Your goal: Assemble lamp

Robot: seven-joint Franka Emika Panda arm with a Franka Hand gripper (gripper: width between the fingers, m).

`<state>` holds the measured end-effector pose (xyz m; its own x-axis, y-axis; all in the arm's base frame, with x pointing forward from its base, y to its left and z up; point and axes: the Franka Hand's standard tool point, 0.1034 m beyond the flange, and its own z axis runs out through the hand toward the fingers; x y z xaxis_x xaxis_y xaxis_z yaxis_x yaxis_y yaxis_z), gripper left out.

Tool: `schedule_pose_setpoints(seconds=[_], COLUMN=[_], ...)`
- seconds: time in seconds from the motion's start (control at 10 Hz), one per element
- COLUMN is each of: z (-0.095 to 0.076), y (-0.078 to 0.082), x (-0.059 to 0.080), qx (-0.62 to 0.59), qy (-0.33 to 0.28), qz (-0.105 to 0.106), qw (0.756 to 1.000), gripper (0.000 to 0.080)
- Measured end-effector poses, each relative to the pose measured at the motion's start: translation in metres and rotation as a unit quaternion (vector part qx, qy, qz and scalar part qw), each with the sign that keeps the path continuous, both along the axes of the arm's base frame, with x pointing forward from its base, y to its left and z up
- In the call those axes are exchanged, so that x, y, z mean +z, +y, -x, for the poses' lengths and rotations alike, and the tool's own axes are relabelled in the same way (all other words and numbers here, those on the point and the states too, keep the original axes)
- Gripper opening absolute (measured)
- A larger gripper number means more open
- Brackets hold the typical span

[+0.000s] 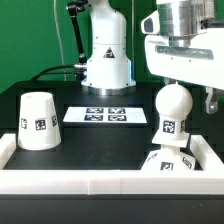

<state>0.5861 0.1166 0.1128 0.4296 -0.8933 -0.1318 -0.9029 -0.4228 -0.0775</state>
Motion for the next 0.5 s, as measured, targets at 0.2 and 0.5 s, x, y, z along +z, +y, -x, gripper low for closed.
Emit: schedule_pose_setpoints(seconds=[0.2, 0.5], z=[0.000, 0.023], y=[0.000, 0.000], x=[0.000, -0.006], qx=[0.000, 0.145], qy=[0.000, 0.002], qz=[0.000, 0.022], qw=[1.000, 0.989], gripper=[0.0698, 0.0698])
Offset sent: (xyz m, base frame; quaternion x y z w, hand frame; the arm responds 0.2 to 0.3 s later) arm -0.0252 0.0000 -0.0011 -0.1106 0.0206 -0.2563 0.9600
